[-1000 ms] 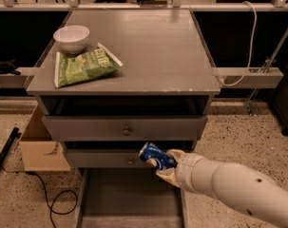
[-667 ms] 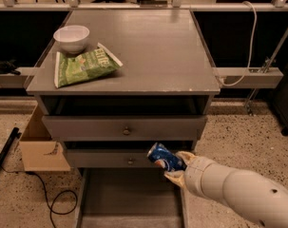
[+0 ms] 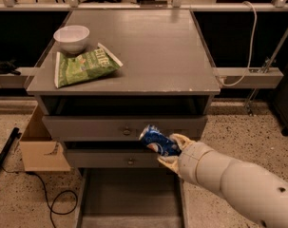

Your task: Pick pepsi can from bottom drawer and place on counter

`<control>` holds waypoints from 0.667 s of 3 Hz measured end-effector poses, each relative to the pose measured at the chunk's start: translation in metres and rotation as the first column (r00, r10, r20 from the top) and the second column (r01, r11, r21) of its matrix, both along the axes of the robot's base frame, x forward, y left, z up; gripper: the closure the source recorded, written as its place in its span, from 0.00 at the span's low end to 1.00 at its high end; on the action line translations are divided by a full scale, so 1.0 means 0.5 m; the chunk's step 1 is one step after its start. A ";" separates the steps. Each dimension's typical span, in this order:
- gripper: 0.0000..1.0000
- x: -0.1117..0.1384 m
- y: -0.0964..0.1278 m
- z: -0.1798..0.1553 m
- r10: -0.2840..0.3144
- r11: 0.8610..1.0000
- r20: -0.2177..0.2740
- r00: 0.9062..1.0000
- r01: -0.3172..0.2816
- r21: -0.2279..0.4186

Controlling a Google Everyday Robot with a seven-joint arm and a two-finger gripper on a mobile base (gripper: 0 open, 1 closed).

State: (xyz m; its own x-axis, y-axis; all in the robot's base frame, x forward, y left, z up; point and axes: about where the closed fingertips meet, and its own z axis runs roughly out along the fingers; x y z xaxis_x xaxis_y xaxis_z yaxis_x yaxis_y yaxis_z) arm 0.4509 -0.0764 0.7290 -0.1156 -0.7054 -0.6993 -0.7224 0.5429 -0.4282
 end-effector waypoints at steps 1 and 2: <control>1.00 0.011 0.036 0.105 0.040 0.999 0.128 0.991 -0.042 0.015; 1.00 -0.005 0.059 0.147 0.064 0.998 0.185 0.981 -0.064 -0.007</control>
Offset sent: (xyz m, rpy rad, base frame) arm 0.0057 0.0179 0.0527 0.0182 -0.1282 0.0411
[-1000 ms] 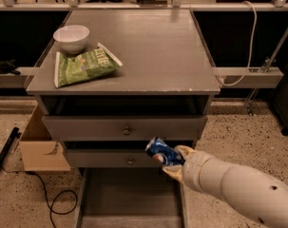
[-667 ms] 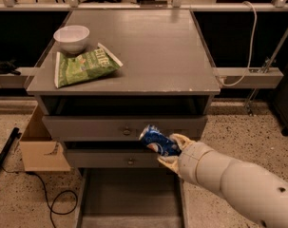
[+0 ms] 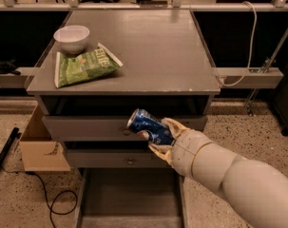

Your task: Pick pepsi can from bottom drawer and place on counter

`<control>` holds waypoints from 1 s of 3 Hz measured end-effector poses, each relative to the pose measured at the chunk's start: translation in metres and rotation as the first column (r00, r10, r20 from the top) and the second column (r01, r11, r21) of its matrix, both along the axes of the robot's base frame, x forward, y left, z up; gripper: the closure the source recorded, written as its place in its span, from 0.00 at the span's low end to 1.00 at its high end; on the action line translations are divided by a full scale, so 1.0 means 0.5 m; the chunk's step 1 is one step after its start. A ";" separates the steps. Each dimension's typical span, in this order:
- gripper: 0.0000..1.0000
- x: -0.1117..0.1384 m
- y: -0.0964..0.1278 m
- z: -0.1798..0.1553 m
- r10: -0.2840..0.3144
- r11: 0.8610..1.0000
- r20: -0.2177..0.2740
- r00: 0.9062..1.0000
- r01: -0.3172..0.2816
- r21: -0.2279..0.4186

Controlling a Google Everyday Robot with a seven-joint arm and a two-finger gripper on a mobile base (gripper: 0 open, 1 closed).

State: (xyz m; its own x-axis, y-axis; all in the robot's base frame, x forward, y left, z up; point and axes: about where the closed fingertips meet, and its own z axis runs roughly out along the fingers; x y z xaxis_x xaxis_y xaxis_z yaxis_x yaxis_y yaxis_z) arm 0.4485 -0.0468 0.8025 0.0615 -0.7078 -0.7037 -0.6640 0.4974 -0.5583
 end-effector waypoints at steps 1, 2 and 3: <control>1.00 0.000 0.000 0.000 0.000 1.000 0.000 1.000 0.000 0.000; 1.00 0.004 0.012 -0.001 0.034 0.999 -0.017 0.999 -0.034 -0.010; 1.00 0.038 0.017 0.021 0.062 0.998 -0.063 0.996 -0.062 0.001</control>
Offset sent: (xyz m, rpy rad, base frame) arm 0.0108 0.0125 -0.0028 -0.0190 0.0524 0.0893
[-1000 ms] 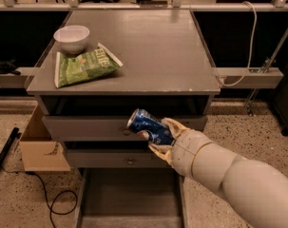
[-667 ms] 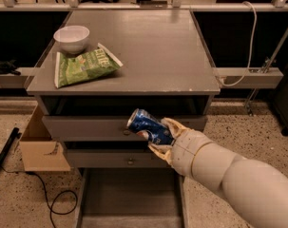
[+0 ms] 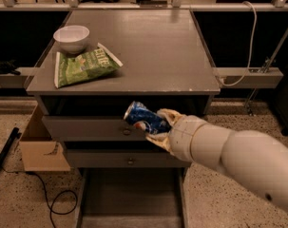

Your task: Pick pepsi can from bottom drawer and place on counter

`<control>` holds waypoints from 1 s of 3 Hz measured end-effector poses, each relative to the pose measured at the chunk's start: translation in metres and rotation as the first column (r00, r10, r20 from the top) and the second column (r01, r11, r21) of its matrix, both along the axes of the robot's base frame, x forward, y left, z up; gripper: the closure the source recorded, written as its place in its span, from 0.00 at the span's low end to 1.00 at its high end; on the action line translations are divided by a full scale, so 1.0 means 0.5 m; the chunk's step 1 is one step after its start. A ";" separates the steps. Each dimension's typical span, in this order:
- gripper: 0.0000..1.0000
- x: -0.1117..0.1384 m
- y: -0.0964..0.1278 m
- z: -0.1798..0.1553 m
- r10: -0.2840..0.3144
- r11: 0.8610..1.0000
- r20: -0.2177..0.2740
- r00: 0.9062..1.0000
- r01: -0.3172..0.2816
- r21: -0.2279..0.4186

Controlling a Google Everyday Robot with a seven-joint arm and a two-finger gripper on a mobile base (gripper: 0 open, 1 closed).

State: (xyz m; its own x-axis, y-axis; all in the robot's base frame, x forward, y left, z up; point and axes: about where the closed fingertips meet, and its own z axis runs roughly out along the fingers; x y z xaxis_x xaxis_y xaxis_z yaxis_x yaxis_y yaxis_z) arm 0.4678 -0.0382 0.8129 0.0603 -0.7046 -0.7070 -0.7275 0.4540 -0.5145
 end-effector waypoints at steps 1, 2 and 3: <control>1.00 0.061 0.003 0.035 -0.003 0.997 -0.025 1.000 0.004 0.071; 1.00 0.114 0.000 0.060 -0.019 0.977 -0.052 0.998 0.030 0.212; 1.00 0.144 -0.013 0.067 -0.055 0.938 -0.079 0.995 0.078 0.338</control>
Offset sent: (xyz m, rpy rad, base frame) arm 0.0904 -0.0088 0.0406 0.4251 0.0977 -0.0615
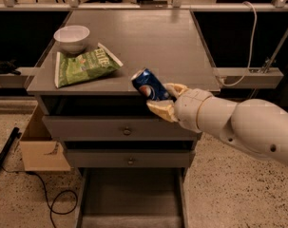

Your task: Pick pepsi can from bottom drawer and place on counter

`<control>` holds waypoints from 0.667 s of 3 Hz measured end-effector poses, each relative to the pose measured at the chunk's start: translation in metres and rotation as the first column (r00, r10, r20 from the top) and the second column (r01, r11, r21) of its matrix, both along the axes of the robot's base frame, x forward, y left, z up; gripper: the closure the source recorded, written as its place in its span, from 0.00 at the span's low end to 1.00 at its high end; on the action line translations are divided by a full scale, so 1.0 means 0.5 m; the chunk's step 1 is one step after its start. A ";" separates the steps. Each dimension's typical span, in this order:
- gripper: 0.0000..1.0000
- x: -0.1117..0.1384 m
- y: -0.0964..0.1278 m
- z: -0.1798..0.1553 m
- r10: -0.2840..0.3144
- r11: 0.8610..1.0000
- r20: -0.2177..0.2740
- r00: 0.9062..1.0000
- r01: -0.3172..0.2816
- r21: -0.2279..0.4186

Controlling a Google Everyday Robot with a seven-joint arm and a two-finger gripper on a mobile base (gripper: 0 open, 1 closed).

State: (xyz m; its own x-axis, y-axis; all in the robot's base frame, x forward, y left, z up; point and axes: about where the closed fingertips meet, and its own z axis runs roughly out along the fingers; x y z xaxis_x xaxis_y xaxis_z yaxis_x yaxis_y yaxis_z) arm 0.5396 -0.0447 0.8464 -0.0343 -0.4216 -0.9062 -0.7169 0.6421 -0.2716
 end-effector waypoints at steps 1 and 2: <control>1.00 0.016 -0.017 0.001 -0.059 0.990 -0.009 0.998 0.059 0.127; 1.00 0.019 -0.016 0.002 -0.063 0.987 -0.009 0.998 0.064 0.145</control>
Offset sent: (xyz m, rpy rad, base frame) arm 0.0079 -0.0080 0.0006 0.1226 0.0047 -0.0566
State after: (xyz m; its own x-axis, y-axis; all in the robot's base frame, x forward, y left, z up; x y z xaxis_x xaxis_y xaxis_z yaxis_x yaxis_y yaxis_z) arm 0.5490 -0.0528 0.8473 -0.0611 -0.2828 -0.9572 -0.6744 0.7187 -0.1693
